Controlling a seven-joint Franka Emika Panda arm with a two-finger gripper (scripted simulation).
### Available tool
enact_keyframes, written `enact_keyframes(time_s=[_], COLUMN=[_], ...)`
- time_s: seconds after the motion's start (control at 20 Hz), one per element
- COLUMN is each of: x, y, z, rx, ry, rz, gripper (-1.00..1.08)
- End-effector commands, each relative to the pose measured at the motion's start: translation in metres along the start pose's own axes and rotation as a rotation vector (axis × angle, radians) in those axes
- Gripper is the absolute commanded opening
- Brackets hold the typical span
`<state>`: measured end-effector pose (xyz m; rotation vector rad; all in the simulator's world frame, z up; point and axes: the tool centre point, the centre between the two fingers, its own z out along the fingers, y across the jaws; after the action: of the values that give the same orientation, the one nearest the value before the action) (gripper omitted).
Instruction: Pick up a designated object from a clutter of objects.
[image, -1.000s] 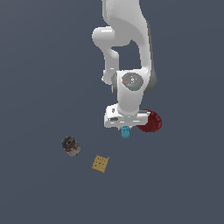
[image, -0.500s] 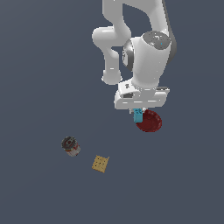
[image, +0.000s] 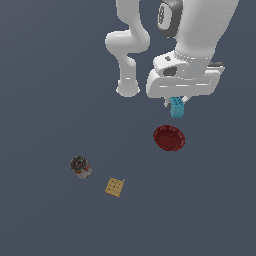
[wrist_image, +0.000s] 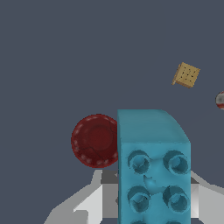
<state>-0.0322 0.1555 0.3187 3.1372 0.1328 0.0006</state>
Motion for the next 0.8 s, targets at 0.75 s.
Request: enact_keyframes(time_s=[0.75], x=[-0.006], y=[-0.038], z=[-0.085], rx=[0.001], ry=[0.0], rz=[0.001], gripper=[-1.0])
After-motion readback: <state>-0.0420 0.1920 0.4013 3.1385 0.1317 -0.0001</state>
